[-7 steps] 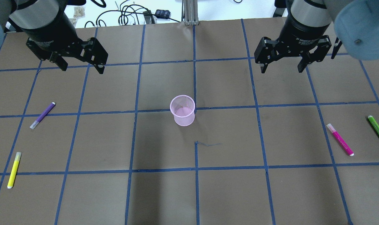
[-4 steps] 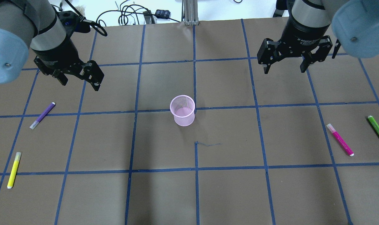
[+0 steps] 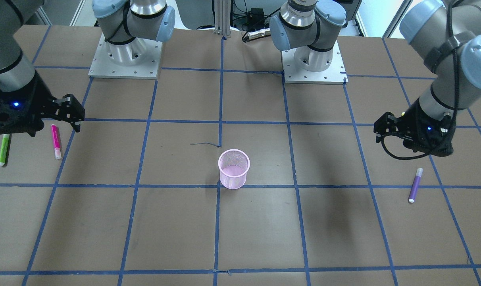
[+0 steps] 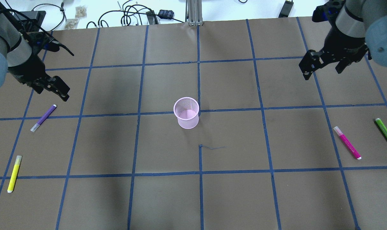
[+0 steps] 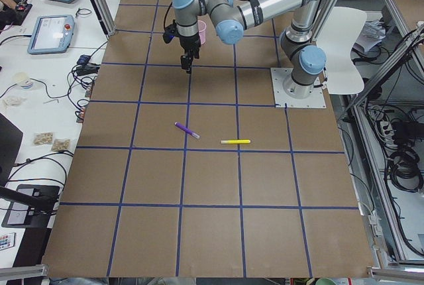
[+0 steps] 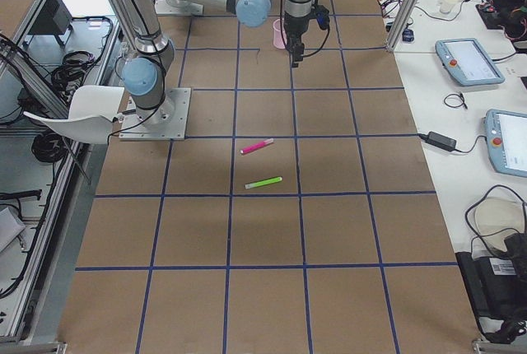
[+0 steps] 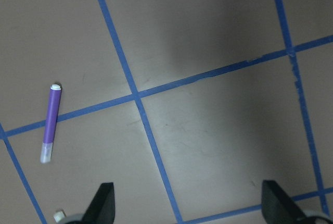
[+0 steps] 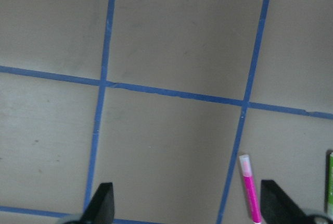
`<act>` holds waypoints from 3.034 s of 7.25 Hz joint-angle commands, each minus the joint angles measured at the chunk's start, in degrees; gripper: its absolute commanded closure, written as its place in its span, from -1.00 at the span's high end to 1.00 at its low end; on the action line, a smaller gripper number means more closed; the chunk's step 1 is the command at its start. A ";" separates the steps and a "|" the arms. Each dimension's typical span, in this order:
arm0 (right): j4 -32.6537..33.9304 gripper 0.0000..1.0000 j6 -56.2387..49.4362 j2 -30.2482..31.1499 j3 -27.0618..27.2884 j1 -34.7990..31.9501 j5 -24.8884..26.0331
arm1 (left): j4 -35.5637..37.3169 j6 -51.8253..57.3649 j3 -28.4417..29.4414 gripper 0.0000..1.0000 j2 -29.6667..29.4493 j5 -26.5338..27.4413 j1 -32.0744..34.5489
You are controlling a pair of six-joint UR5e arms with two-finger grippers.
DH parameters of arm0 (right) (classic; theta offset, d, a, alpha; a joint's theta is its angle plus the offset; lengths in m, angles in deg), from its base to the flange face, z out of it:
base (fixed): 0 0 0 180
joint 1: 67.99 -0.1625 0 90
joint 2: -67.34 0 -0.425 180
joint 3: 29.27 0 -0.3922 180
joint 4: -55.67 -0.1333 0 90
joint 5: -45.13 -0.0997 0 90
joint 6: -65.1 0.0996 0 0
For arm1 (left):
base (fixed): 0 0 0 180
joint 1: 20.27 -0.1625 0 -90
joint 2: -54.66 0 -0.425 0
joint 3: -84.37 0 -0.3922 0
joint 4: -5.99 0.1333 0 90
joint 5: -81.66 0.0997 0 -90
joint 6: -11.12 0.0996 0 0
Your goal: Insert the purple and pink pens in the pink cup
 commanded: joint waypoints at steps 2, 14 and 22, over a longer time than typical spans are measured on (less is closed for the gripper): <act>8.16 1.00 -19.64 0.45 12.77 15.72 -4.56 | 18.59 15.73 -4.45 1.00 -8.89 -2.02 -5.38; 34.47 0.92 -45.08 -7.46 31.09 25.70 -4.60 | 26.19 25.39 -0.85 0.70 -21.75 0.09 -9.95; 34.14 -1.00 -45.07 -7.38 31.19 25.70 -0.74 | 26.71 25.03 -0.85 0.16 -22.54 0.09 -9.95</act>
